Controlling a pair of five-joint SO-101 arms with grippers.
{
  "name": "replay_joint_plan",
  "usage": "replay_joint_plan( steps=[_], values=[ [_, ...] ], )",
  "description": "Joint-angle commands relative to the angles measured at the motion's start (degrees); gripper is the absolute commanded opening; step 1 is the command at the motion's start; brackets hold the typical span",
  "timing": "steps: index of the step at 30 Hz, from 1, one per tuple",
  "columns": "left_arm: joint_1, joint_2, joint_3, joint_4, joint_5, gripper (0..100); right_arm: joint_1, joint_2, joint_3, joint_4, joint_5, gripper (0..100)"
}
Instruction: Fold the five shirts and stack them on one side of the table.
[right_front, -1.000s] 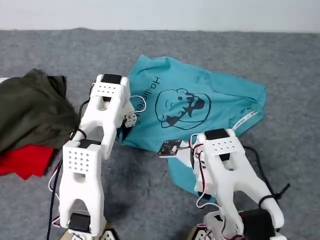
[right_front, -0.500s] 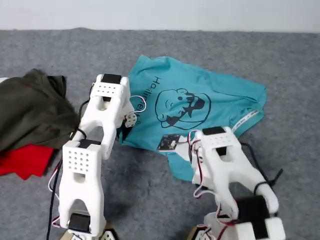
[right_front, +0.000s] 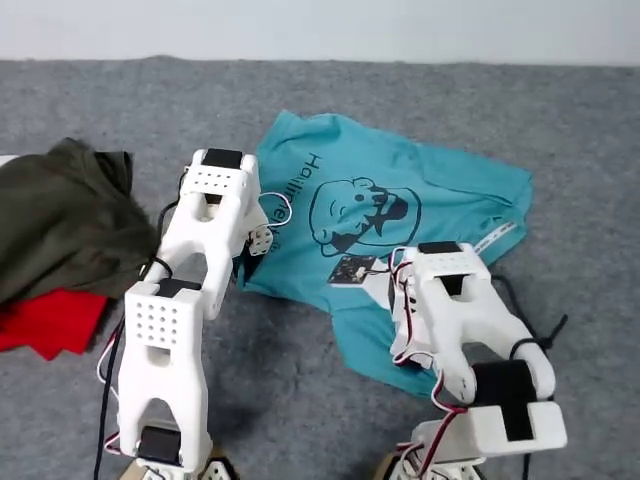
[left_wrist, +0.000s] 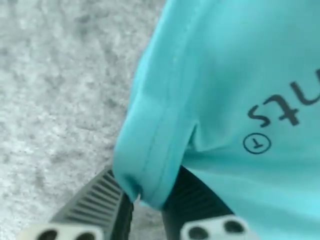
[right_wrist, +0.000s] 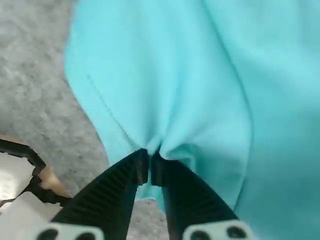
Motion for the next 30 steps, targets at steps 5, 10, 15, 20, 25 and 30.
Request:
replay_joint_plan(
  steps=[5, 10, 15, 20, 25, 30],
  values=[
    [-0.79, -0.62, 1.63, 1.85, -0.44, 1, 2.07, -0.40, -5.89, 6.37, 0.88, 3.2],
    [-0.18, -9.14, 1.63, 1.85, -0.44, 1, 5.76, -4.00, -16.70, 12.26, 0.88, 3.2],
    [-0.44, -18.37, 1.63, 1.76, -0.53, 1, 7.43, -5.76, -26.29, 19.82, 3.52, 3.2],
    [-0.26, -24.70, 1.63, 1.76, -5.36, 1, 10.51, -5.93, -32.00, 24.75, 6.15, 3.1],
    [-0.18, -28.92, 1.63, 1.76, -5.89, 1, 13.85, -5.93, -41.58, 28.70, 8.26, 3.1],
    [-0.09, -32.44, 1.54, 1.67, -5.89, 1, 14.73, -6.02, -49.67, 30.73, 8.26, 3.1]
  ],
)
